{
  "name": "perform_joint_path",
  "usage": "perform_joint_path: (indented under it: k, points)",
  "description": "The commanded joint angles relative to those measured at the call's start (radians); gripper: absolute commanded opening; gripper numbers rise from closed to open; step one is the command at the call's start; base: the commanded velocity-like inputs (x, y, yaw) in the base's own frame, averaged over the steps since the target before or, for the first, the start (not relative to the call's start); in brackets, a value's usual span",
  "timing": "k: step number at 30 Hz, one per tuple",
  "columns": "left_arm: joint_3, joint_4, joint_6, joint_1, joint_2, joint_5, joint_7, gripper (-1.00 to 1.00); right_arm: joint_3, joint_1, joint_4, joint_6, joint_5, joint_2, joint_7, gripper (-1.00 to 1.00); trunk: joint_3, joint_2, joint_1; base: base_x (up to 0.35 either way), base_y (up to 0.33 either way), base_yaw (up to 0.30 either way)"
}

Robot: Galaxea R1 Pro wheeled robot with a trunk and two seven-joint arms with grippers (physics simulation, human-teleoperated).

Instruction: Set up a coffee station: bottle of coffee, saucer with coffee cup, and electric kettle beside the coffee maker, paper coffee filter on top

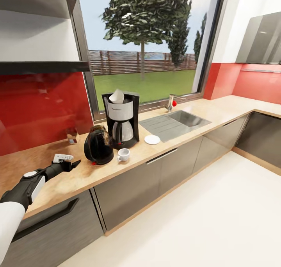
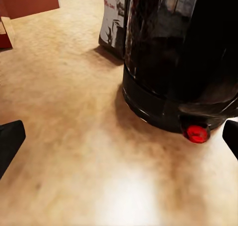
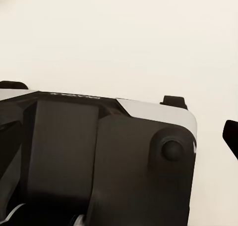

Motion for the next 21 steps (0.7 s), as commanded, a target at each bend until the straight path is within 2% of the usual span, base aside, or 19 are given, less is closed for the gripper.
perform_joint_path:
  k: [1, 5, 10, 18, 21]
  points:
    - [0.003, 0.000, 0.007, -0.001, 0.000, 0.008, -0.006, 1.00, 0.001, -0.002, 0.005, -0.008, 0.002, 0.000, 0.001, 1.00, -0.002, -0.002, 0.000, 0.000, 0.000, 0.000]
    - [0.002, 0.000, 0.007, -0.001, 0.000, 0.009, -0.006, 1.00, 0.001, -0.003, 0.005, -0.008, 0.001, 0.000, 0.001, 1.00, -0.002, -0.002, 0.000, -0.069, 0.073, 0.000]
    - [0.002, 0.000, 0.007, 0.000, 0.000, 0.009, -0.006, 1.00, 0.001, -0.002, 0.005, -0.008, 0.002, 0.000, 0.001, 1.00, -0.002, -0.002, 0.000, -0.202, 0.240, -0.011]
    - [0.002, 0.001, 0.001, 0.002, 0.003, 0.011, -0.008, 1.00, 0.001, -0.002, 0.005, -0.008, 0.001, 0.000, 0.001, 1.00, -0.002, -0.002, 0.000, -0.037, 0.042, -0.246]
    - [0.001, 0.007, -0.025, 0.004, 0.001, 0.015, -0.035, 1.00, 0.001, -0.002, 0.005, -0.008, 0.002, 0.000, 0.001, 1.00, -0.002, -0.002, 0.000, -0.001, 0.001, -0.211]
